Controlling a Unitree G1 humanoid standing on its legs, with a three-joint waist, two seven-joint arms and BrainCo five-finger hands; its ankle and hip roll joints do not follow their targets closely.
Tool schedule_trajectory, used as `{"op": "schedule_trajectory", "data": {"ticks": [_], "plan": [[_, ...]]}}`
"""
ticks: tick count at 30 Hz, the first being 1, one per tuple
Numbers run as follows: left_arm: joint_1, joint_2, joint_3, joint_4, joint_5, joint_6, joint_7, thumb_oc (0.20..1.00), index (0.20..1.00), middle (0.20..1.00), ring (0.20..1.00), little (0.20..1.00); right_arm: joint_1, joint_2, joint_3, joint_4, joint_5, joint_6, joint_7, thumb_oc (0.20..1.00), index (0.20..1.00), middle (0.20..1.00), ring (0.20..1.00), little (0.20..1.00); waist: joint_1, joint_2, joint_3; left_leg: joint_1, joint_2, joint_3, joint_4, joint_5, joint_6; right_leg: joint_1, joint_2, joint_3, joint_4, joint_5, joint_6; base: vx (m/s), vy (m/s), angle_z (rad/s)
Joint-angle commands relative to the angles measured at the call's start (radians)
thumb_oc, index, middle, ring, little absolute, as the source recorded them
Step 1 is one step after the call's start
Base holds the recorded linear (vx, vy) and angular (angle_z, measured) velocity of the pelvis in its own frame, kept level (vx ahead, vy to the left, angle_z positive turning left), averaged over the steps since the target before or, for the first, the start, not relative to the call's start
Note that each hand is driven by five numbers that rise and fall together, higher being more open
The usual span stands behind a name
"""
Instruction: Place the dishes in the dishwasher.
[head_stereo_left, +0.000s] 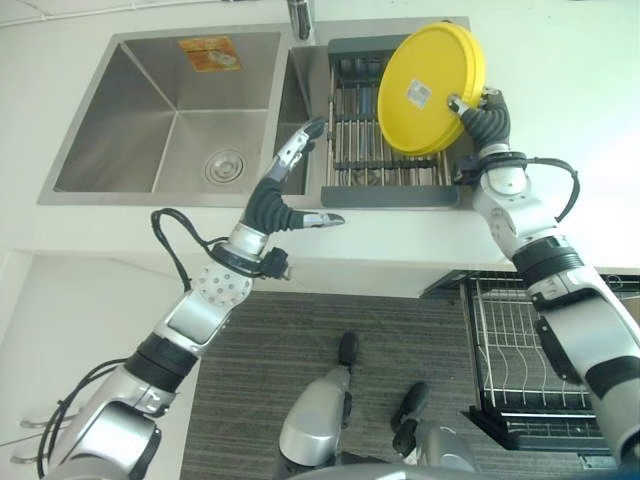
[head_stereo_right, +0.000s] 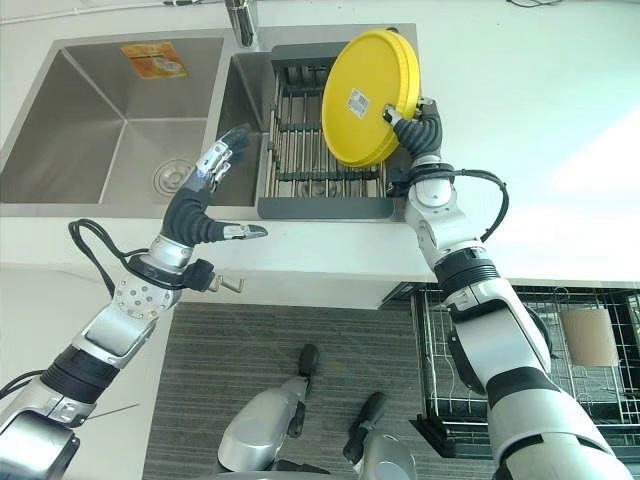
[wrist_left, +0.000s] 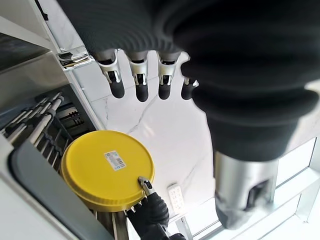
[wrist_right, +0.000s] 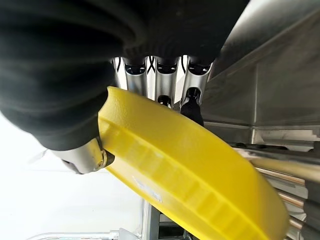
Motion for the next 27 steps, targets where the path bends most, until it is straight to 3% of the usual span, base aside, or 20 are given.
{"op": "schedule_trajectory", "data": {"ticks": [1, 5, 10, 17, 23, 27], "plan": [[0.001, -0.026, 0.010, -0.034, -0.013, -0.041, 0.008, 1.000, 1.000, 1.000, 1.000, 1.000, -0.080, -0.018, 0.027, -0.069, 0.036, -0.118, 0.010, 0.200, 0.200, 0.200, 0.200, 0.200, 0.008, -0.018, -0.037, -0.045, -0.015, -0.040, 0.111, -0.144, -0.021, -0.100, -0.092, 0.057, 0.080, 0.039, 0.065, 0.00, 0.000, 0.00], [0.012, -0.035, 0.012, -0.035, -0.009, -0.037, 0.003, 1.000, 1.000, 1.000, 1.000, 1.000, -0.044, 0.011, -0.010, -0.134, 0.131, -0.203, 0.045, 0.200, 0.200, 0.200, 0.200, 0.200, 0.004, -0.018, -0.046, -0.032, -0.013, -0.035, 0.103, -0.146, -0.020, -0.089, -0.092, 0.055, 0.076, 0.038, 0.064, 0.00, 0.000, 0.00], [0.051, -0.051, 0.024, -0.042, 0.009, -0.033, -0.001, 1.000, 1.000, 1.000, 1.000, 1.000, 0.018, 0.039, -0.054, -0.283, 0.221, -0.241, 0.037, 0.200, 0.200, 0.200, 0.200, 0.200, -0.008, -0.021, -0.061, -0.013, -0.008, -0.028, 0.095, -0.148, -0.018, -0.077, -0.091, 0.057, 0.072, 0.038, 0.066, 0.02, 0.000, 0.00], [0.135, -0.066, 0.071, -0.058, 0.030, -0.024, -0.014, 1.000, 1.000, 1.000, 1.000, 1.000, 0.195, 0.100, -0.114, -0.563, 0.311, -0.221, 0.051, 0.200, 0.200, 0.200, 0.200, 0.200, -0.047, -0.033, -0.096, 0.029, -0.002, -0.007, 0.079, -0.156, -0.008, -0.055, -0.079, 0.085, 0.064, 0.035, 0.071, 0.06, -0.005, -0.07], [0.179, -0.078, 0.095, -0.059, 0.048, -0.016, -0.021, 1.000, 1.000, 1.000, 1.000, 1.000, 0.309, 0.133, -0.129, -0.670, 0.361, -0.220, 0.077, 0.200, 0.200, 0.200, 0.200, 0.200, -0.075, -0.043, -0.125, 0.067, 0.004, 0.023, 0.063, -0.160, -0.003, -0.032, -0.076, 0.100, 0.052, 0.039, 0.079, 0.04, -0.010, -0.14], [0.228, -0.094, 0.131, -0.063, 0.070, -0.012, -0.034, 1.000, 1.000, 1.000, 1.000, 1.000, 0.448, 0.187, -0.163, -0.752, 0.465, -0.262, 0.137, 0.200, 0.200, 0.200, 0.200, 0.200, -0.104, -0.052, -0.152, 0.100, 0.011, 0.052, 0.044, -0.169, 0.004, -0.016, -0.072, 0.116, 0.053, 0.037, 0.085, -0.01, -0.016, -0.18]]}}
